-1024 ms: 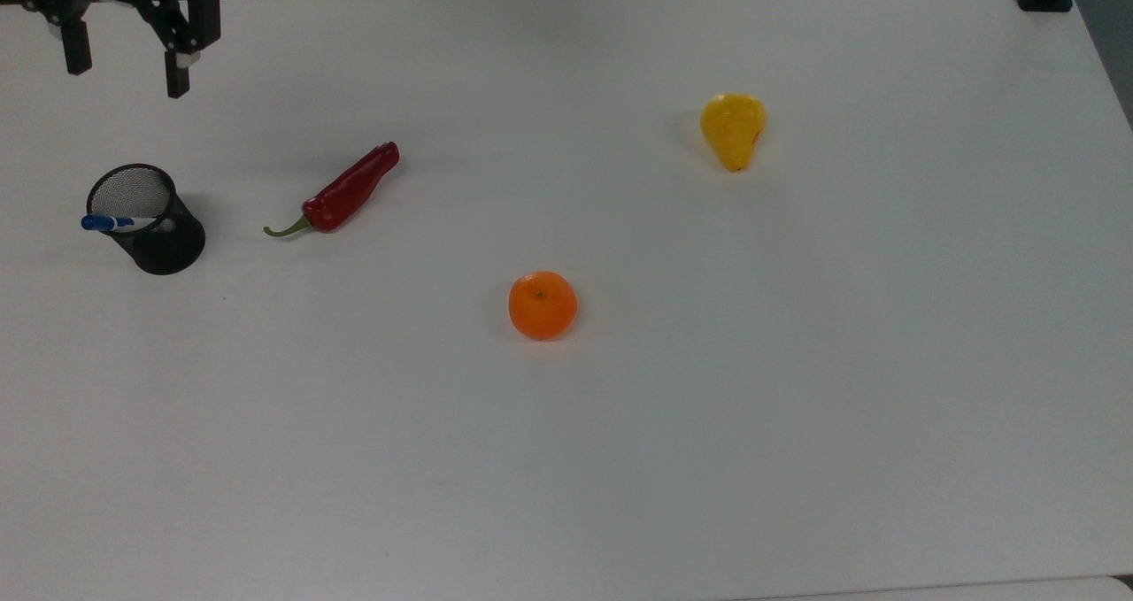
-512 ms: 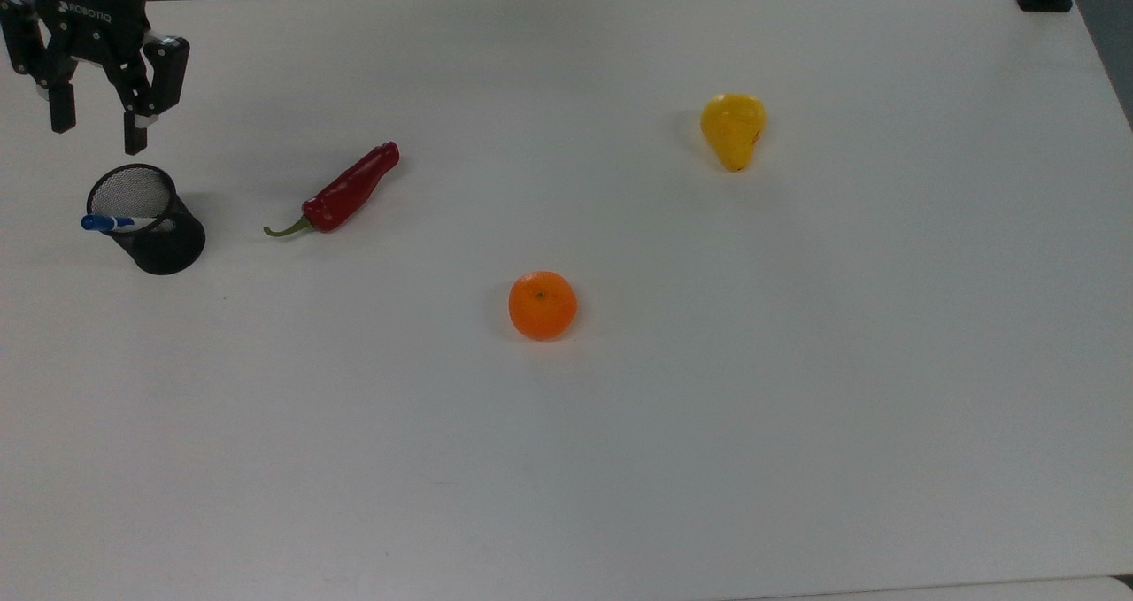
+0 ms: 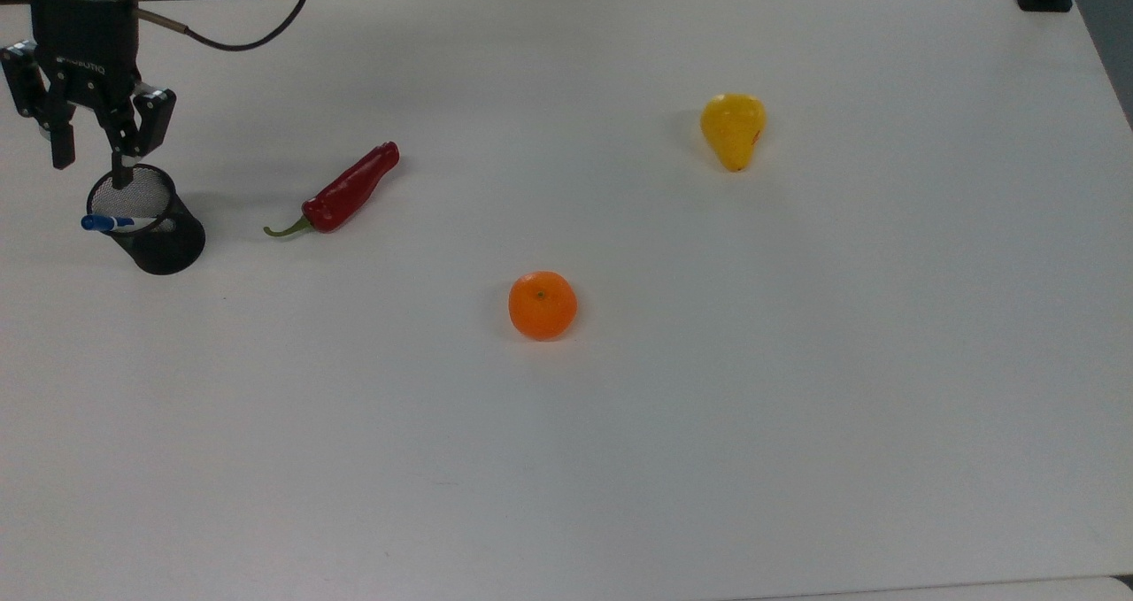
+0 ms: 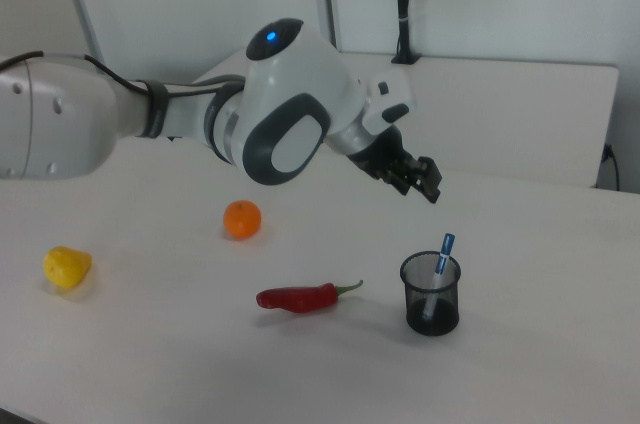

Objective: Take marker pen
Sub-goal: 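Move the open gripper over the black mesh pen cup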

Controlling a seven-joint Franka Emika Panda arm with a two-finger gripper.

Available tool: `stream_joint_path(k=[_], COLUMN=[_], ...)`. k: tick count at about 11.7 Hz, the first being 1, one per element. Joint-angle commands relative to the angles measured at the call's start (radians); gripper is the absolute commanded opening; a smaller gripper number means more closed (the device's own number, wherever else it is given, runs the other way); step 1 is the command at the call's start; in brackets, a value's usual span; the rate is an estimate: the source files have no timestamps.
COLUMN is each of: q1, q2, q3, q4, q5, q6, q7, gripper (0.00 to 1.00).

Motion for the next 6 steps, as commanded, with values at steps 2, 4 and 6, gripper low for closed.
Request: stream_joint_path(k=[2,4,6], q1=[-0.007,-0.008,-0.016], q2=[0.060,0.075,0.094], q3=[-0.005,-0.005,-0.005], q4=[-0.015,-0.017,-0.015], q5=[-0.007,-0.009,-0.010], q6=[0.080,0.090,0.129], q7=[-0.038,-0.060,-0.067], gripper=[0.50,0.49,0.47])
